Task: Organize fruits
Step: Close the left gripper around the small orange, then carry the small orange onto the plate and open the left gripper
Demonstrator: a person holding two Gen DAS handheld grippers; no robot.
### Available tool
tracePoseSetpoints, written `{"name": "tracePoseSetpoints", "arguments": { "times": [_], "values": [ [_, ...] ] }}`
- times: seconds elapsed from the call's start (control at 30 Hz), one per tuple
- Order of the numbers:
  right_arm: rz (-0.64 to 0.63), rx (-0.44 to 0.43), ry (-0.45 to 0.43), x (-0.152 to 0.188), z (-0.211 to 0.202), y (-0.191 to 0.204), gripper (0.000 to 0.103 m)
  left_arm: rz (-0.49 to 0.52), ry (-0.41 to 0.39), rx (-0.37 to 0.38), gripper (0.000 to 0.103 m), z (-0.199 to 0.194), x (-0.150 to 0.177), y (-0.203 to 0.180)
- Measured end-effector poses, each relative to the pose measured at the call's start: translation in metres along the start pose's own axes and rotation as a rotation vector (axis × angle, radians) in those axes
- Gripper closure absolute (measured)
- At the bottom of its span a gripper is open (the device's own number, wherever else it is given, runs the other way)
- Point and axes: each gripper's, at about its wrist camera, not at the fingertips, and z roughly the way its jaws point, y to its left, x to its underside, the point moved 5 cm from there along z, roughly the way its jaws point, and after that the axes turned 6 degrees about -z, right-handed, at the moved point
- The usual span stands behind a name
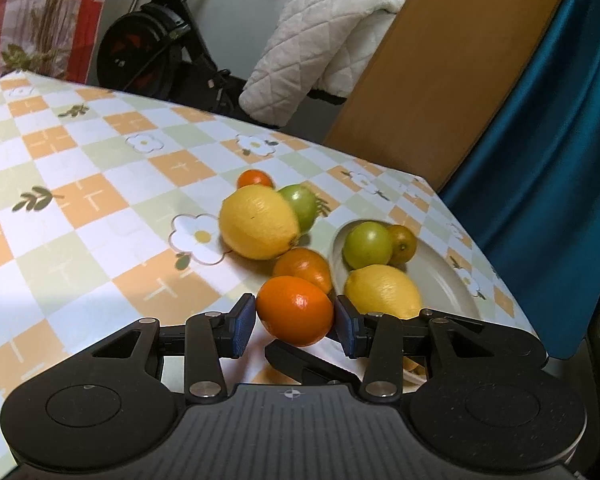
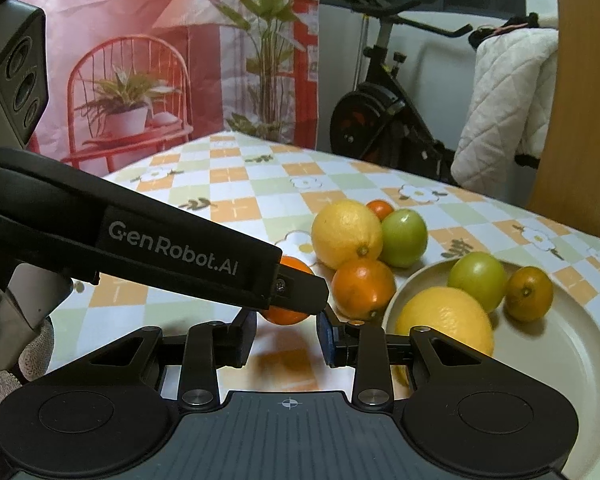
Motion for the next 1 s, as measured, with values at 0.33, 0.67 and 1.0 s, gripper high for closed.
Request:
{"name": "tracePoseSetpoints", "arguments": {
  "times": [0.33,0.67,1.0],
  "values": [
    [0.061,0.045,-0.077,-0.002,-0.03,-0.027,0.073,0.11,-0.006,0.014,0.058,-0.002,-0.009,-0.043],
    [0.174,0.131,-0.111,0.015,-0.059,-0.081,0.073,0.203,0.053,0.069,0.058,0.029,-0.009,-0.097],
    [0.301,0.208,-0.093,0.041,-0.052,-0.14,0.073,0.219,0.135,0.097,0.058,0.081,-0.007,-0.126]
  ]
}}
